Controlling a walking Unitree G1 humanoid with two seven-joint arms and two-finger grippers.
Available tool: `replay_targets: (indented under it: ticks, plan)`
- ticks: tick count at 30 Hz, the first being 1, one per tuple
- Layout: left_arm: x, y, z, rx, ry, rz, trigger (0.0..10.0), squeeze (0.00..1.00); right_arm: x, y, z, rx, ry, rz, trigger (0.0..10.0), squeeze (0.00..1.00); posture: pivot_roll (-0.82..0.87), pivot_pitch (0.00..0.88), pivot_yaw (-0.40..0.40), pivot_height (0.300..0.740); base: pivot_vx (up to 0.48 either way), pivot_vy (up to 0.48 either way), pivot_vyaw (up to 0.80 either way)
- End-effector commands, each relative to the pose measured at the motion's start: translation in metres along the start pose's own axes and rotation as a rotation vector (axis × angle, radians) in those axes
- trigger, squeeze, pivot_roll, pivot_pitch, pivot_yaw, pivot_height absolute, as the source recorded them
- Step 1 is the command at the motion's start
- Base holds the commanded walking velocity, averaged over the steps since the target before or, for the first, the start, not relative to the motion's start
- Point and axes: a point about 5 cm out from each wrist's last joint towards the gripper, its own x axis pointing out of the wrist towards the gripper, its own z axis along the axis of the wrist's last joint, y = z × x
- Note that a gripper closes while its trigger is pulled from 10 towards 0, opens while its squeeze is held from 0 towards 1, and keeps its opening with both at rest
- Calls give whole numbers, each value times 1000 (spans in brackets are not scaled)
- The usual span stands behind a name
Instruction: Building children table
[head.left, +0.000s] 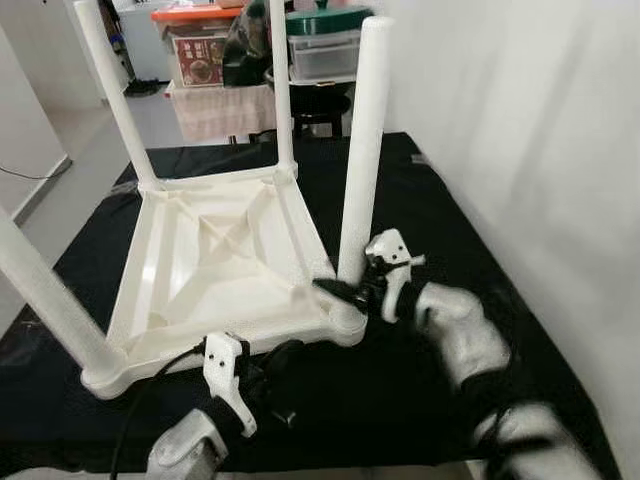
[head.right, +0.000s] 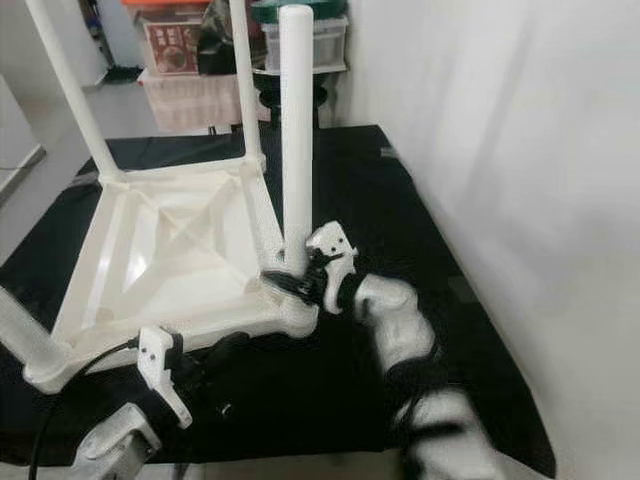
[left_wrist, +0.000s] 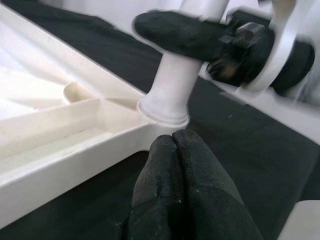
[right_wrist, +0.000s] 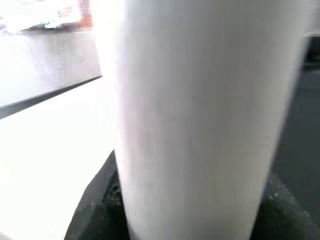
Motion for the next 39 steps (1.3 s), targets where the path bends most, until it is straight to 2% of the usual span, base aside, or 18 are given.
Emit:
replay_targets:
  ticks: [1,4,6,7,8,10,11,13,17,20,23,24,25,28,29,30,31,39]
  plan:
    - [-3,4,-1,0,15,12,10000,0,-10,21,-32,-8,144,-55,0,0,-20,0,33,740,0,0,0]
    - [-3,4,-1,-6,16,6,10000,0,-7,22,-32,-9,151,-38,0,0,-8,0,17,740,0,0,0]
    - [-2,4,-1,-13,13,3,10000,0,1,14,-28,20,145,-67,0,0,-5,0,14,740,0,0,0]
    - [-2,4,-1,-7,8,17,10000,0,5,13,-29,33,172,-72,8745,0,-8,0,24,740,0,0,0]
    - [-2,4,0,-6,6,21,10000,0,7,14,-27,56,165,-40,10000,0,0,0,24,740,0,0,0]
    - [-2,5,0,-6,5,23,10000,0,9,16,-24,72,152,3,10000,0,3,0,22,740,0,0,0]
    - [-1,5,0,-6,6,22,10000,0,12,18,-19,71,131,61,10000,957,3,0,22,740,0,0,0]
    - [0,5,0,-8,7,18,10000,0,16,20,-10,73,98,165,10000,1000,2,0,23,740,0,0,0]
    - [0,5,0,-8,8,16,10000,0,16,21,-6,75,87,191,10000,1000,2,0,23,740,0,0,0]
    - [2,6,-1,-11,9,14,10000,0,20,12,22,-12,41,475,10000,1000,4,0,21,740,0,0,0]
    - [3,6,-1,-11,9,14,10000,0,23,3,30,-73,52,562,10000,1000,8,0,19,740,0,0,0]
    - [3,6,-1,-10,9,15,10000,0,24,1,32,-94,63,586,10000,835,8,0,19,740,0,0,0]
    - [3,6,-1,-9,9,16,10000,0,26,-3,35,-116,76,622,10000,0,14,0,14,740,0,0,0]
    - [3,6,-2,-8,9,18,10000,0,28,-8,40,-112,93,695,10000,0,15,0,13,740,0,0,0]
    - [3,6,-2,-8,9,17,10000,0,27,-9,40,-100,95,707,3961,0,19,0,11,740,0,0,0]
    - [3,6,-2,-8,9,17,10000,0,27,-9,40,-100,95,707,3961,0,19,0,11,740,0,0,0]
    - [3,6,-2,-8,9,17,10000,0,27,-11,38,-88,103,717,0,0,21,0,11,740,0,0,0]
    - [2,5,-2,-9,10,16,10000,0,24,-13,27,-66,123,655,0,0,19,0,10,740,0,0,0]
